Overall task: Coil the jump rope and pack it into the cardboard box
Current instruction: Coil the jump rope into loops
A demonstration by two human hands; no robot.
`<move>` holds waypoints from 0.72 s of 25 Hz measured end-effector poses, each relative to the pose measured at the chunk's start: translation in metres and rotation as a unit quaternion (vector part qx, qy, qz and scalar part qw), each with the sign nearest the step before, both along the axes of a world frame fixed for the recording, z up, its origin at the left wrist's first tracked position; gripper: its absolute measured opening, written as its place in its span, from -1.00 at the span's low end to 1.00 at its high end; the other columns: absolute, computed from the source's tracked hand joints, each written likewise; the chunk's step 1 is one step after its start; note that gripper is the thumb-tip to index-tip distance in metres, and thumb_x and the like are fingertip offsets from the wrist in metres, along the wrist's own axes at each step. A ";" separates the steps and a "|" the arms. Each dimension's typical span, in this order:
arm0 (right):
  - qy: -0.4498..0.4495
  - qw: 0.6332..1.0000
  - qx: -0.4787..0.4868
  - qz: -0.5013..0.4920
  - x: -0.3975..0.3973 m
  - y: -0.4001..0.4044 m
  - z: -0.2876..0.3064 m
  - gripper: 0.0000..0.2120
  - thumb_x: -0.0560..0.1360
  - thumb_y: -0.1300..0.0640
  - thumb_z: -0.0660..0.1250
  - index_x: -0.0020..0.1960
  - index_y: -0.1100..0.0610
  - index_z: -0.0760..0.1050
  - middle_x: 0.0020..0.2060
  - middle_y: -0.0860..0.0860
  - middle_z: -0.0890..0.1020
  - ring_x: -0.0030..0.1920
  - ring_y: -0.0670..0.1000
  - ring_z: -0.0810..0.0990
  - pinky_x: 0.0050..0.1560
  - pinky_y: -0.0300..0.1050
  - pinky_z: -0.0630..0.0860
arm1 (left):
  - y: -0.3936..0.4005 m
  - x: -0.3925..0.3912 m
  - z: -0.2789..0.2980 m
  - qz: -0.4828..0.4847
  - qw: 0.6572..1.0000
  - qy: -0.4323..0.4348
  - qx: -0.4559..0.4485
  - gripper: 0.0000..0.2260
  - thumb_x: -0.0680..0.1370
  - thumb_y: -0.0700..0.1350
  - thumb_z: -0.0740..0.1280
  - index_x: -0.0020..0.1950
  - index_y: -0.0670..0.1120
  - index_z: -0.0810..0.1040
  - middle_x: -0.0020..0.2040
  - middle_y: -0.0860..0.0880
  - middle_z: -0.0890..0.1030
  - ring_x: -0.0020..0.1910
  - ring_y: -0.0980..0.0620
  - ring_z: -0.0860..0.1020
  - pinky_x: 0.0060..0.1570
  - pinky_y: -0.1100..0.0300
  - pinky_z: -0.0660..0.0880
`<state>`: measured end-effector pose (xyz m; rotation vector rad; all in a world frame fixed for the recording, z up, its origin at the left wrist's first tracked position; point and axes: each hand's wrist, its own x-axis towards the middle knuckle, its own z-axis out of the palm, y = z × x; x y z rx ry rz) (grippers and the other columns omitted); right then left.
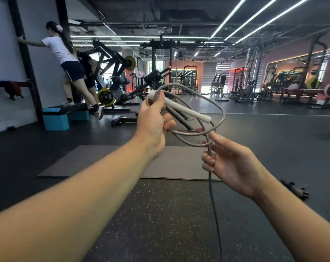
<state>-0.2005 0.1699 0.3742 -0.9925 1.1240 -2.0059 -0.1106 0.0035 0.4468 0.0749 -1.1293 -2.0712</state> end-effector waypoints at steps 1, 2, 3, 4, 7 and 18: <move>-0.007 0.999 -0.006 -0.049 0.009 -0.008 0.000 -0.49 0.55 -0.06 0.35 0.39 0.22 0.49 -0.13 0.01 0.49 -0.34 -0.04 0.27 -0.25 -0.05 0.07 | 0.006 0.000 -0.012 0.016 1.000 0.006 0.024 -0.91 0.67 -0.10 0.25 0.05 -0.11 0.41 -0.29 0.01 0.33 -0.52 0.14 0.18 -0.55 0.28 0.19; -0.020 0.995 -0.014 -0.097 0.017 -0.015 0.001 -0.47 0.51 -0.16 0.34 0.31 0.19 0.54 -0.16 -0.01 0.53 -0.37 -0.07 0.29 -0.30 -0.09 0.10 | 0.013 0.002 -0.025 0.025 0.998 0.011 0.051 -0.91 0.67 -0.09 0.25 0.04 -0.10 0.41 -0.27 0.01 0.35 -0.50 0.14 0.19 -0.53 0.27 0.21; -0.027 0.989 -0.019 -0.141 0.026 -0.021 0.002 -0.49 0.47 -0.21 0.34 0.22 0.15 0.57 -0.19 -0.02 0.59 -0.39 -0.09 0.32 -0.33 -0.13 0.14 | 0.021 0.004 -0.039 0.027 0.996 0.015 0.081 -0.89 0.67 -0.07 0.25 0.05 -0.10 0.41 -0.26 0.01 0.36 -0.49 0.14 0.21 -0.52 0.26 0.23; -0.024 0.983 -0.018 -0.180 0.034 -0.026 0.003 -0.54 0.45 -0.22 0.34 0.13 0.12 0.60 -0.25 -0.03 0.64 -0.41 -0.10 0.35 -0.36 -0.16 0.19 | 0.029 0.008 -0.053 0.026 0.993 0.017 0.110 -0.86 0.67 -0.05 0.25 0.07 -0.12 0.42 -0.24 0.01 0.38 -0.47 0.13 0.25 -0.50 0.25 0.27; 0.021 0.967 -0.001 -0.255 0.049 -0.031 -0.001 -0.62 0.59 -0.21 0.22 -0.02 0.10 0.59 -0.49 -0.05 0.47 -0.48 -0.09 0.34 -0.47 -0.24 0.26 | 0.041 0.020 -0.083 0.042 0.987 -0.028 0.155 -0.77 0.64 0.00 0.29 0.11 -0.17 0.47 -0.16 -0.02 0.47 -0.38 0.09 0.44 -0.36 0.18 0.51; 0.448 0.834 0.292 -0.134 0.022 -0.021 0.035 -0.66 0.65 -0.15 0.19 -0.18 0.05 0.47 -0.47 -0.12 0.44 -0.45 -0.12 0.34 -0.34 -0.21 0.31 | -0.011 0.051 -0.015 0.096 0.663 -0.161 -0.725 -0.22 0.44 -0.09 0.44 0.58 0.15 0.16 0.52 0.13 0.32 0.48 0.16 0.28 0.44 0.15 0.24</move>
